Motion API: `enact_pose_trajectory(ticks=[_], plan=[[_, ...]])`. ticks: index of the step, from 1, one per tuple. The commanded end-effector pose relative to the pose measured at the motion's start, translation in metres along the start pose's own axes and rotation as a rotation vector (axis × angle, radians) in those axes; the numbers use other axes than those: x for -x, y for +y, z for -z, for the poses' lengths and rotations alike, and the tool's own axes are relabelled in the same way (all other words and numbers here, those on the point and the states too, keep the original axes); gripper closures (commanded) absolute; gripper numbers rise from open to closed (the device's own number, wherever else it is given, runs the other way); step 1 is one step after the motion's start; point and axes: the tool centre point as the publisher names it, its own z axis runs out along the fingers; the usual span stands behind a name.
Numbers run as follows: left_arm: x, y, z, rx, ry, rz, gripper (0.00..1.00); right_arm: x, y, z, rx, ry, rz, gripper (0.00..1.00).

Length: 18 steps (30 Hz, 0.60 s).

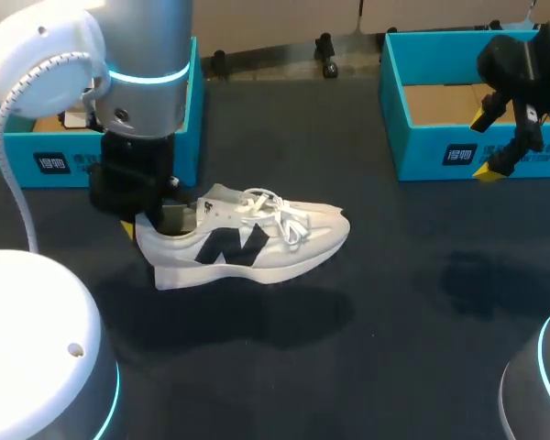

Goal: Take the shoe out of the shoebox, open the shoe tongue, remove and reinsert the insole, then place the shoe into the shoebox

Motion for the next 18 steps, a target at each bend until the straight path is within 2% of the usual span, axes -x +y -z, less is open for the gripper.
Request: enact_pose_trajectory(ticks=[1,5,10,16,18], plan=[[0.0,0.001,0.001,-0.001,0.0,-0.001,1.0,0.001,0.001,-0.001,-0.003,0.002,-0.001,0.0],[0.003,0.005,-0.003,-0.002,-0.009,0.041,1.0,0.001,0.001,-0.001,-0.003,0.002,-0.001,0.0],[0.008,0.022,-0.008,0.048,0.003,0.117,1.0,0.001,0.001,-0.001,-0.003,0.002,-0.001,0.0],[0.018,0.036,-0.022,0.105,0.07,0.152,1.0,0.001,0.001,-0.001,-0.003,0.002,-0.001,0.0],[0.02,0.039,-0.029,0.099,0.09,0.151,1.0,0.001,0.001,-0.001,-0.003,0.002,-0.001,0.0]])
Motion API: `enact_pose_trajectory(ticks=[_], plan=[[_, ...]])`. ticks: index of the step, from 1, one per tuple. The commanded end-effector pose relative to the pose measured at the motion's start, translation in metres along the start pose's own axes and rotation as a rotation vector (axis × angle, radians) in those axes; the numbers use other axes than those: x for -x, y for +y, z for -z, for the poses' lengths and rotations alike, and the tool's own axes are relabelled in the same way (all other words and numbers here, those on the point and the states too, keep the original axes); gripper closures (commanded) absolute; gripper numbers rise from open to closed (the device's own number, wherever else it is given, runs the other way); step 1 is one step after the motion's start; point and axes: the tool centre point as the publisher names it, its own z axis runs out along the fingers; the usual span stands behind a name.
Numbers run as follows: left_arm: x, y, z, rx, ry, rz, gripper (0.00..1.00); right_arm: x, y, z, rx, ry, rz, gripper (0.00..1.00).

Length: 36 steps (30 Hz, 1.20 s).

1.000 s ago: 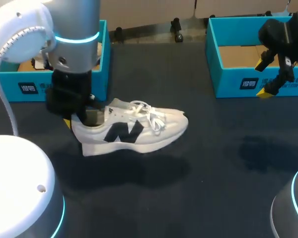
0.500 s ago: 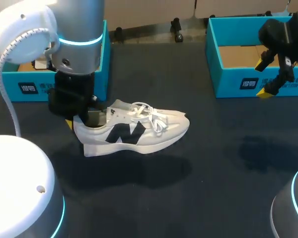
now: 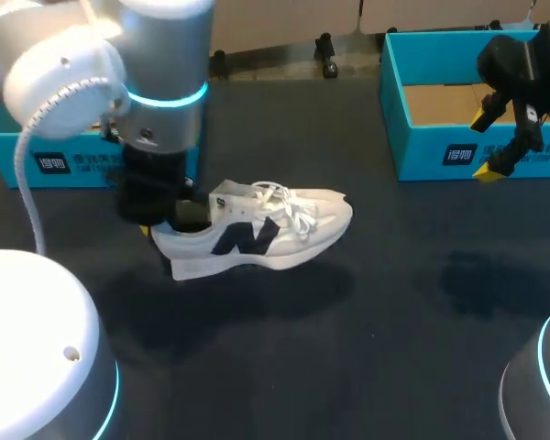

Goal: Take the shoe out of the shoebox, open the shoe tongue, remove and reinsert the insole, then place the shoe into the shoebox

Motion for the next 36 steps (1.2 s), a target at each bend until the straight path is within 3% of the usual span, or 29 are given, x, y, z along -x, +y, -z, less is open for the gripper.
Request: enact_pose_trajectory(ticks=[1,22,36], plan=[[0.015,0.004,-0.014,-0.004,0.045,0.008,1.0,0.001,0.001,-0.001,-0.003,0.002,-0.001,0.0],[0.04,0.004,-0.089,-0.016,0.139,0.002,1.0,0.001,0.001,-0.001,-0.003,0.002,-0.001,0.0],[0.052,0.008,-0.117,-0.028,0.152,-0.034,1.0,0.001,0.001,-0.001,-0.003,0.002,-0.001,0.0]])
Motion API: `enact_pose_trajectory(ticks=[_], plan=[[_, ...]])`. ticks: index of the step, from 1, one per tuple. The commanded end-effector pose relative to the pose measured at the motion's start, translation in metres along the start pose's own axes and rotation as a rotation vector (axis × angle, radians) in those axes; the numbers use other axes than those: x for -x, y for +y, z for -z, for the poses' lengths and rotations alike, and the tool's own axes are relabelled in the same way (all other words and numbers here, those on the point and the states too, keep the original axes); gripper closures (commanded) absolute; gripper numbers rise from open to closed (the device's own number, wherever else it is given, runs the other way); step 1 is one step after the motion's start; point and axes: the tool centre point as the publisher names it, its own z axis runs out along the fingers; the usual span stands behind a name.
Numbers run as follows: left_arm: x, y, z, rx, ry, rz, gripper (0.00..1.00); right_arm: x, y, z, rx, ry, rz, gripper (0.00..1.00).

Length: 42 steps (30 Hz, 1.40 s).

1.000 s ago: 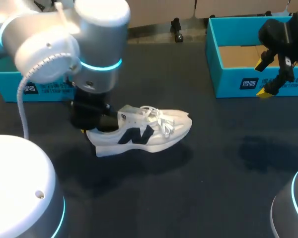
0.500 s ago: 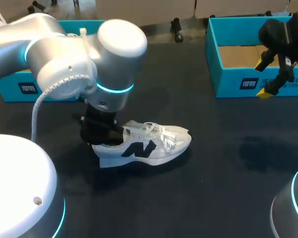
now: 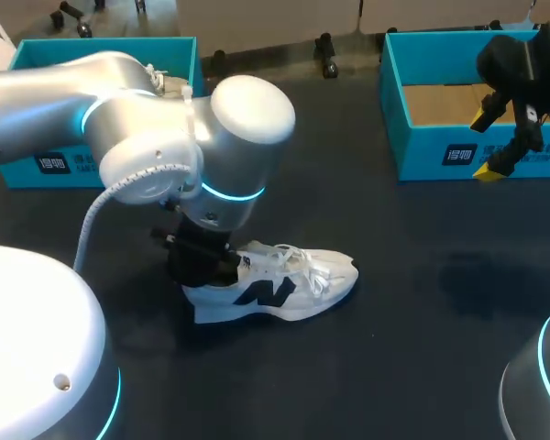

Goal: Take the shoe out of the shoebox, open the shoe tongue, remove and reinsert the insole, then place the shoe into the shoebox

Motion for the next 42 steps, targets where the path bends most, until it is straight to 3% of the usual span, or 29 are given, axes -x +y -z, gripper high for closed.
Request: enact_pose_trajectory(ticks=[1,2,3,4,5,6,18,27,33,42], plan=[[0.007,0.007,-0.007,-0.017,-0.001,-0.015,1.0,0.001,0.001,-0.001,-0.003,0.002,-0.001,0.0],[0.007,0.007,-0.007,-0.02,0.003,-0.02,1.0,0.001,0.001,-0.001,-0.003,0.002,-0.001,0.0],[0.007,0.007,-0.008,-0.028,-0.003,-0.024,0.87,0.001,0.001,-0.001,-0.003,0.002,-0.001,0.0],[0.004,0.007,-0.005,-0.028,-0.008,-0.023,0.63,0.001,0.001,-0.001,-0.003,0.002,-0.001,0.0],[0.002,0.007,-0.004,-0.037,-0.017,-0.025,0.24,0.001,0.001,-0.001,-0.003,0.002,-0.001,0.0],[0.0,0.006,-0.001,-0.046,-0.035,-0.024,0.0,0.001,0.001,-0.001,-0.003,0.002,-0.001,0.0],[-0.021,-0.001,0.05,-0.162,-0.2,0.058,0.0,0.001,0.001,-0.001,-0.003,0.002,-0.001,0.0],[-0.032,-0.008,0.073,-0.26,-0.334,0.183,0.0,0.001,0.001,-0.001,-0.003,0.002,-0.001,0.0],[-0.044,-0.01,0.079,-0.329,-0.413,0.277,0.0,0.001,0.001,-0.001,-0.003,0.002,-0.001,0.0],[-0.087,0.009,0.065,-0.436,-0.578,0.503,0.0,0.001,0.001,-0.001,-0.003,0.002,-0.001,0.0]])
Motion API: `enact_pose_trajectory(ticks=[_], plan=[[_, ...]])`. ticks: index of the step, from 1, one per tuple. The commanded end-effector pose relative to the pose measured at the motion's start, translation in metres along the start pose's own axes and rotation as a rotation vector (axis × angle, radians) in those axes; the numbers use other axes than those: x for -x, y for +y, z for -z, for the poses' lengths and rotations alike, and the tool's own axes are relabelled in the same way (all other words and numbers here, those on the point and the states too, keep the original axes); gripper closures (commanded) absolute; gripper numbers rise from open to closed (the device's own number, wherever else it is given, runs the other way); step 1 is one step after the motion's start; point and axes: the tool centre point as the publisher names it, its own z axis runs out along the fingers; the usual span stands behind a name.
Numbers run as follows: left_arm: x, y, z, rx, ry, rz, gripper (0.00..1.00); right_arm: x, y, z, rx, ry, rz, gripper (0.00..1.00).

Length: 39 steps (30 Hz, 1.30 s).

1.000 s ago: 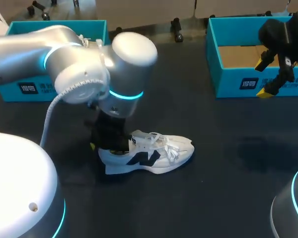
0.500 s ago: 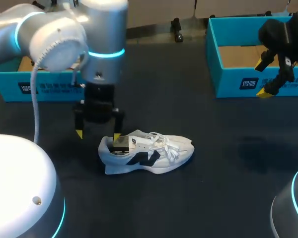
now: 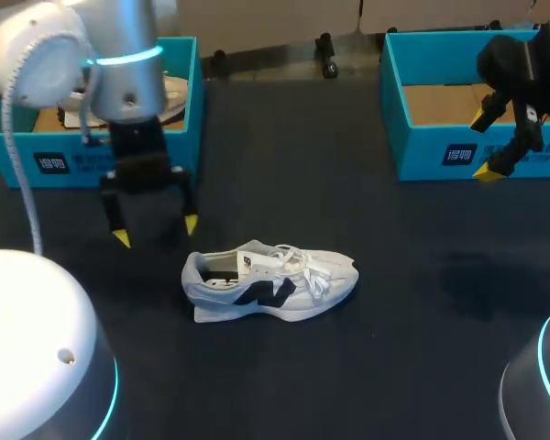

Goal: Take the shoe out of the shoebox, open the shoe tongue, remove and reinsert the insole, then place the shoe into the shoebox

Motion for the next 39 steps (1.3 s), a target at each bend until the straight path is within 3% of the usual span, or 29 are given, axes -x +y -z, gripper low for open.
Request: enact_pose_trajectory(ticks=[1,7,11,17,20,28,33,39], plan=[[-0.022,0.018,0.002,-0.079,-0.186,0.072,0.0,0.001,0.001,-0.001,-0.003,0.002,0.0,0.0],[-0.053,0.033,-0.001,-0.162,-0.292,0.202,0.0,0.001,0.001,-0.001,-0.003,0.002,0.0,0.0],[-0.074,0.035,-0.008,-0.112,-0.315,0.253,0.0,0.001,0.001,-0.001,-0.003,0.002,0.0,0.0],[-0.098,0.039,-0.012,-0.136,-0.37,0.304,0.0,0.001,0.001,-0.001,-0.003,0.002,0.0,0.0],[-0.112,0.047,-0.009,-0.2,-0.461,0.37,0.0,0.001,0.001,-0.001,-0.003,0.002,0.0,0.0],[-0.138,0.051,-0.016,-0.322,-0.58,0.442,0.0,0.001,0.001,-0.001,-0.003,0.002,0.0,0.0],[-0.151,0.049,-0.031,-0.396,-0.574,0.478,0.0,0.001,0.001,-0.001,-0.003,0.002,0.0,0.0],[-0.163,0.04,-0.038,-0.378,-0.547,0.487,0.0,0.001,0.001,-0.001,-0.003,0.002,0.0,0.0]])
